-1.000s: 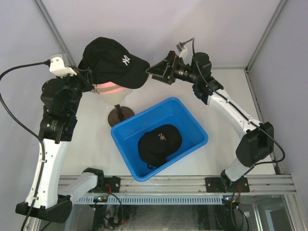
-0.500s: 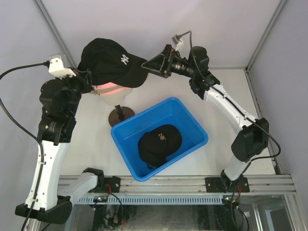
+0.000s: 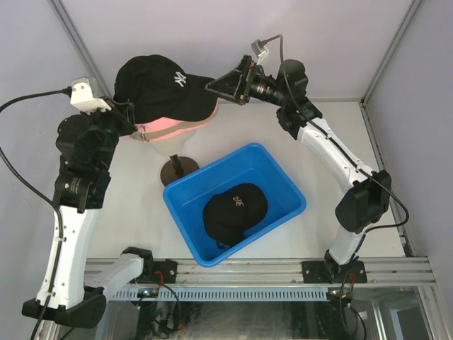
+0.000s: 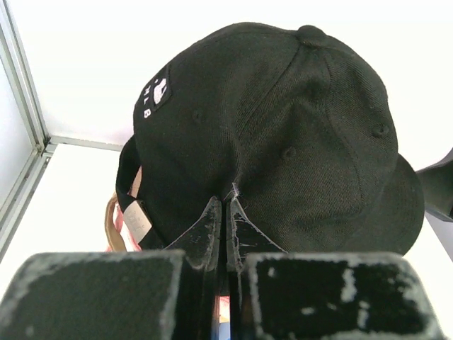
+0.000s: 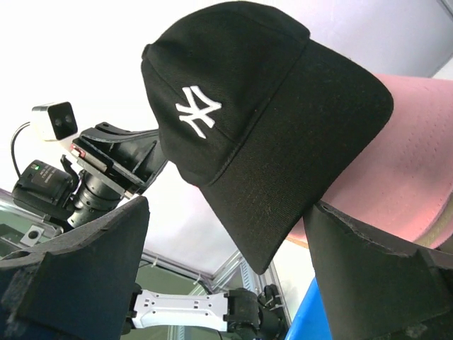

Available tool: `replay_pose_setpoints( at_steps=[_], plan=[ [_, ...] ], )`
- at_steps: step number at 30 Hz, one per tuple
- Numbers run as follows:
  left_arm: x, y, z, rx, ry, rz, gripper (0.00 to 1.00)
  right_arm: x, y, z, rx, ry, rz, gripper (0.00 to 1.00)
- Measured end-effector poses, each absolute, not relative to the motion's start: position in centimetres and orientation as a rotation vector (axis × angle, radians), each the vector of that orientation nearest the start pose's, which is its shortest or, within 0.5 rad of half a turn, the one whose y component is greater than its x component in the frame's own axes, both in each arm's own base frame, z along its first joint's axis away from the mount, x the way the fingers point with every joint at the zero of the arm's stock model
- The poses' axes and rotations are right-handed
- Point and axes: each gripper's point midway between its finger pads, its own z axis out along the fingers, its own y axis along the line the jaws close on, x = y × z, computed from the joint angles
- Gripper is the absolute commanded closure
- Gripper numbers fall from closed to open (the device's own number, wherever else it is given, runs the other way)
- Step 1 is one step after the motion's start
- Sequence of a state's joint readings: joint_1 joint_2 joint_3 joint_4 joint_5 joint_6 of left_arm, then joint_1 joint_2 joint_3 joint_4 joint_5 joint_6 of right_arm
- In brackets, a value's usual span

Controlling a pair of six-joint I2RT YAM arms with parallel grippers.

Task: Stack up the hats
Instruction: Stack the hat on the hat.

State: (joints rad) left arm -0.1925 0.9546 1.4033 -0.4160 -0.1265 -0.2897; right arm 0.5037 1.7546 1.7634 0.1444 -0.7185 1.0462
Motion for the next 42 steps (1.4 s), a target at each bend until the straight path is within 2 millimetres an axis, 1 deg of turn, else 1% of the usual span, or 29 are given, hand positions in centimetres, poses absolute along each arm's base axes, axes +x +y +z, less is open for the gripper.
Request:
replay_pose_setpoints(
  at_steps=[7,10,17,23,31,42],
  plan=[
    [30.6,-4.8,46.8,-0.166,1.513,-0.279,0.97,36.6,36.6,45.7,-0.273,1.665,1.720,0.12],
    [30.4,-4.8,47.3,-0.165,1.503,-0.281,0.98,36.7,36.6,45.9,-0.281,1.656,1.722,0.12],
    [30.0,-5.0,47.5,-0.153,1.495,-0.295,0.99,37.5,36.2,45.7,-0.292,1.643,1.719,0.12],
    [29.6,-5.1,48.0,-0.138,1.492,-0.298,0.98,38.2,35.9,45.8,-0.309,1.630,1.718,0.12],
    [28.9,-5.2,47.7,-0.110,1.511,-0.290,0.94,39.3,35.3,46.7,-0.337,1.579,1.709,0.12],
    [28.8,-6.7,46.8,-0.033,1.549,-0.323,0.85,40.9,35.7,46.5,-0.363,1.542,1.706,0.12]
  ],
)
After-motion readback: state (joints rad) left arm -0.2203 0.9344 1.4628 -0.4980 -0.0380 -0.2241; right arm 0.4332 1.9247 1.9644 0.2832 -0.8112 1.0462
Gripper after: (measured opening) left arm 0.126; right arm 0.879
